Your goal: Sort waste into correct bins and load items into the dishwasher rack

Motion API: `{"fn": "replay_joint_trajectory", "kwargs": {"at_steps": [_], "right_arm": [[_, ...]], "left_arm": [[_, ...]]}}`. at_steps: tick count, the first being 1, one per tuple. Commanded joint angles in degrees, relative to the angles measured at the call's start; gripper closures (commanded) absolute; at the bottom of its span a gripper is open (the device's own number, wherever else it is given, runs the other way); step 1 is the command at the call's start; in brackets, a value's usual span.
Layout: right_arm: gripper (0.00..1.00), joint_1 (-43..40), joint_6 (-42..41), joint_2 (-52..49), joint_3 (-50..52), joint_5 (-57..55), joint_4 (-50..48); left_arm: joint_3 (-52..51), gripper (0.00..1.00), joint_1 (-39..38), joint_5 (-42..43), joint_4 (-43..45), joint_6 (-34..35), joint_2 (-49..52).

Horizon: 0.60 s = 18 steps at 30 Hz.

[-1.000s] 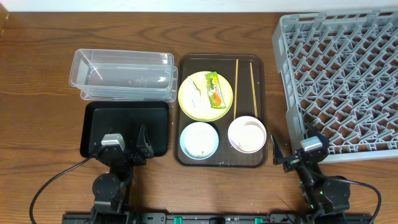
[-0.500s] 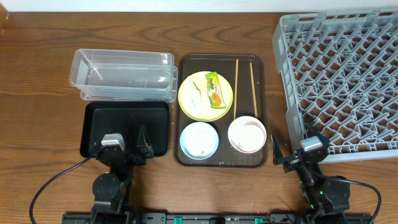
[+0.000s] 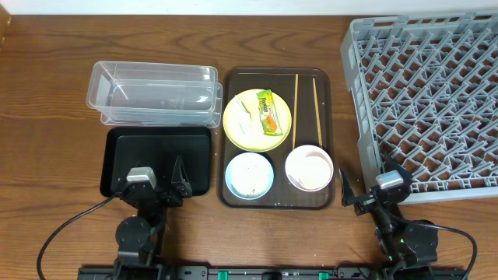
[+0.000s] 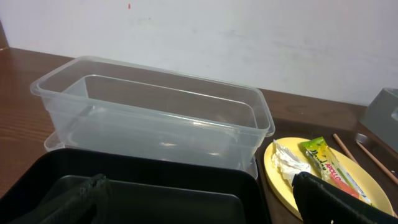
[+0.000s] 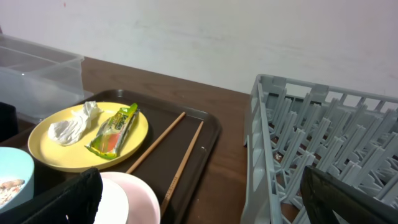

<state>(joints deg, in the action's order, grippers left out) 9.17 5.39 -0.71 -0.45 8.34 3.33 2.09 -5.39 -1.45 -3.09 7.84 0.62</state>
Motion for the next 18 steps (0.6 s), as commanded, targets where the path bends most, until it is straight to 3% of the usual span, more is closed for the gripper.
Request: {"fn": "replay_joint_trajectory", "kwargs": {"at_steps": [1, 18], "right_arm": [[0.01, -0.7, -0.8, 0.3, 0.1, 0.0, 0.1], [0.01, -0.7, -0.9, 0.3, 0.1, 0.1, 0.1]], "left_arm": [[-1.9, 0.04, 0.2, -0.1, -0.9, -0.3, -0.3], [-1.9, 0.04, 0.2, -0.1, 0.7, -0.3, -0.3]]}}
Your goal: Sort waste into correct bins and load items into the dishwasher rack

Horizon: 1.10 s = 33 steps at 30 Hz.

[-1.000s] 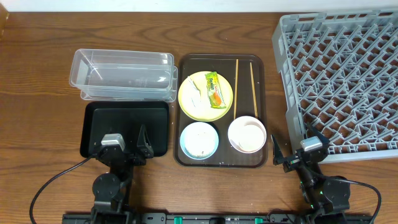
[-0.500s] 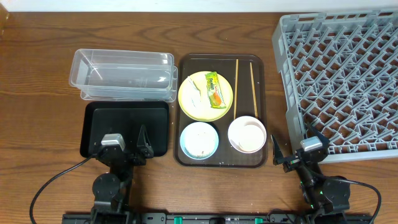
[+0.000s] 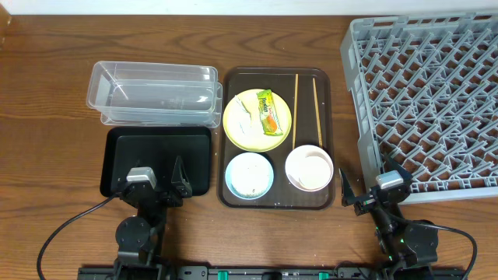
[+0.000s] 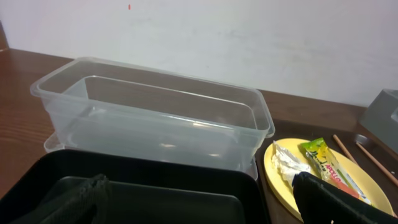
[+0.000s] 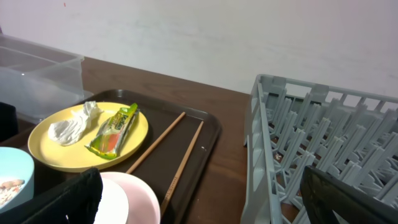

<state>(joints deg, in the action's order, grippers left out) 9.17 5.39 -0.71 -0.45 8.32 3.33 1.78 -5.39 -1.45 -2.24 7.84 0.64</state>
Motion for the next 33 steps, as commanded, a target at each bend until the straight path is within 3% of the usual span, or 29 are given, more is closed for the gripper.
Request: {"fn": "replay_joint_trajectory", "kwargs": {"at_steps": [1, 5, 9, 14, 19, 29, 33], "right_arm": [[0.01, -0.7, -0.9, 0.3, 0.1, 0.1, 0.1], [0.01, -0.7, -3.6, 0.3, 0.1, 1.7, -1.2], [0.01, -0.7, -9.1, 0.3, -0.1, 6.0, -7.3], [0.01, -0.7, -14.7, -0.7, -7.1, 7.0, -4.5], [0.01, -0.7, -14.8, -8.8, -21.6, 7.0, 5.8], [0.01, -0.7, -13.5, -43.5, -57.1, 7.1, 37.5], [0.01, -0.7, -13.7, -53.0, -64.8, 10.2, 45.0]], "left_arm": [[-1.6, 0.05, 0.2, 0.0, -0.2, -0.3, -0.3], [-1.6, 0.05, 0.2, 3.4, 0.4, 0.6, -0.3], [-1.2, 0.04, 0.2, 13.5, 8.8, 0.6, -0.3], [5.5, 0.04, 0.2, 14.3, 8.5, 1.0, 1.0], [21.7, 0.05, 0.2, 14.3, -7.1, 1.0, 11.8], [62.5, 0.04, 0.2, 20.5, -45.4, 1.0, 49.7], [68.6, 0.04, 0.2, 24.9, -50.9, 4.7, 57.4]]}}
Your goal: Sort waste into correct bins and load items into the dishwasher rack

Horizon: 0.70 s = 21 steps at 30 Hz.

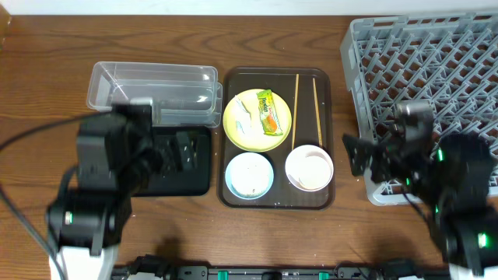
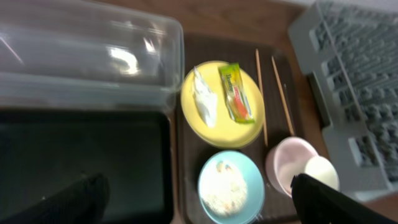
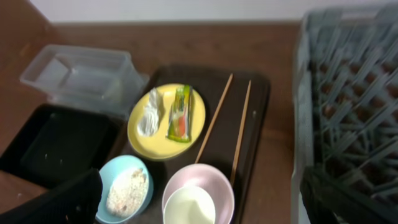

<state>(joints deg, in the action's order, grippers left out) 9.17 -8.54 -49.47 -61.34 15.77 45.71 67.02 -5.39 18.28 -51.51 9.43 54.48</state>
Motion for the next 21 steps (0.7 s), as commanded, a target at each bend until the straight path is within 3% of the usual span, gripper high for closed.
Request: {"fn": "replay_joint_trajectory", "kwargs": {"at_steps": [1, 3, 5, 8, 12, 16, 21], "right_arm": [[0.01, -0.7, 0.2, -5.9, -4.9, 4.1, 4.3], [0.01, -0.7, 0.2, -8.4, -5.6, 5.9, 5.7], [0.01, -0.7, -0.6, -9.9, -5.6, 5.7, 6.4], [0.01, -1.3, -8.4, -10.6, -5.6, 0.0, 7.3], [0.01, -2.8, -15.1, -9.6, -5.6, -5.7, 7.8], [0.01, -3.2, -16.3, -8.5, -5.6, -5.6, 8.5], [0.02, -3.2, -16.3, -8.1, -5.6, -4.8, 11.1]], "left_arm": [[3.4, 0.04, 0.2, 8.2, -1.3, 4.7, 4.6], [3.3, 0.05, 0.2, 14.8, 0.4, 5.9, 7.0], [3.3, 0.12, -0.8, 19.6, 1.6, 6.0, 9.5], [3.3, 0.18, -6.0, 19.0, 1.7, 6.1, 13.5], [3.3, 0.18, -19.4, 6.6, 3.5, 8.0, 19.8], [3.3, 0.2, -30.3, -5.2, 6.8, 9.4, 26.6], [3.3, 0.32, -38.4, -7.7, 14.7, 12.3, 35.7]]}}
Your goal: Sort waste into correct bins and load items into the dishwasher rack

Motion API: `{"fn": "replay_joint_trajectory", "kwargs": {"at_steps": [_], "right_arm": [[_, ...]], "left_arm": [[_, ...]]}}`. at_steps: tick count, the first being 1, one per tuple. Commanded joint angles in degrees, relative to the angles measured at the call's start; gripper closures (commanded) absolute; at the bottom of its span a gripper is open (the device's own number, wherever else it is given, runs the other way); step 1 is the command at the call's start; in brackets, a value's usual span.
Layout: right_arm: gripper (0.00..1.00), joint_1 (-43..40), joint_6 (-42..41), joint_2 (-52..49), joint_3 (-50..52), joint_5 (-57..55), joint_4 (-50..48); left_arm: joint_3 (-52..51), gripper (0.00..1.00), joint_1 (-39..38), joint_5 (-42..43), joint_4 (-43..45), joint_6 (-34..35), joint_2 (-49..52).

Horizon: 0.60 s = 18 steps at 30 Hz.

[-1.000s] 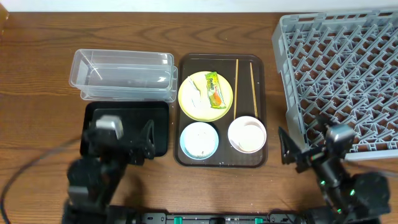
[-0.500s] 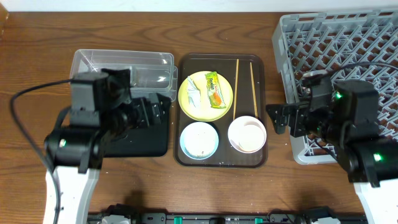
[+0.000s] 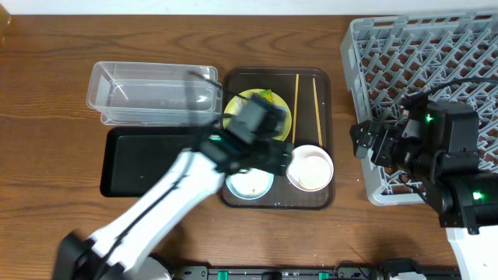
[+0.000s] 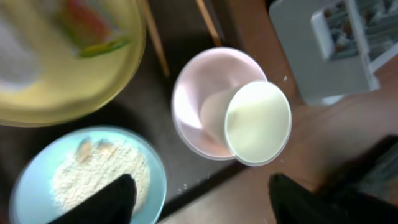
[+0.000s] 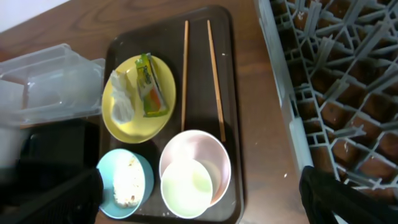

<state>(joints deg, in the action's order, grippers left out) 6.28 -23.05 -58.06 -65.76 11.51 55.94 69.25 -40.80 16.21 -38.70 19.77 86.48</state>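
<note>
A dark tray [image 3: 230, 194] holds a yellow plate [image 5: 138, 102] with a green wrapper [image 5: 151, 93] and a crumpled tissue [image 5: 121, 102]. Beside the plate lie two chopsticks [image 5: 185, 74]. Nearer the front stand a blue bowl of food scraps [image 4: 99, 174] and a pink bowl [image 4: 193, 93] with a pale cup [image 4: 258, 123] inside. My left gripper [image 4: 205, 205] hangs open just above the bowls, holding nothing; from overhead it [image 3: 274, 150] sits over the tray's middle. My right gripper [image 5: 199, 211] is open and empty, at the rack's left edge.
The grey dishwasher rack [image 3: 424, 78] fills the right side. Left of the tray stand a clear plastic bin [image 3: 152, 93] and a black bin [image 3: 140, 167]. My left arm crosses the black bin's corner and hides part of the yellow plate from overhead.
My left gripper was above the black bin and is now to the right, low over the tray's bowls. The right wrist has tilted to look more steeply down at the tray. Nothing was grasped.
Both arms first rested low at the table's front edge, unchanged over two moments. Then both were raised, left over the black bin, right by the rack. Now the left one hangs over the tray; all tray items lie where they were.
</note>
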Motion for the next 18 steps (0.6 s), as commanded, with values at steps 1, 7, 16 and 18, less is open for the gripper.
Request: {"fn": "replay_joint_trajectory", "kwargs": {"at_steps": [1, 7, 16, 18], "right_arm": [[0.02, -0.3, -1.8, 0.4, -1.2, -0.5, 1.5], [0.04, -0.3, -1.8, 0.4, -1.2, -0.5, 2.9], [0.05, -0.3, -1.7, 0.4, -1.2, -0.1, 3.2], [0.05, -0.3, -1.5, 0.4, -1.2, -0.1, 3.2]], "left_arm": [[1.1, 0.33, -3.9, -6.1, 3.1, 2.0, 5.4], [1.1, 0.46, -7.5, -6.8, 9.3, 3.4, 13.9], [1.7, 0.93, -7.5, -6.8, 9.0, 4.8, 14.1], [1.8, 0.94, -6.9, -6.8, 8.7, 4.8, 11.5]]}}
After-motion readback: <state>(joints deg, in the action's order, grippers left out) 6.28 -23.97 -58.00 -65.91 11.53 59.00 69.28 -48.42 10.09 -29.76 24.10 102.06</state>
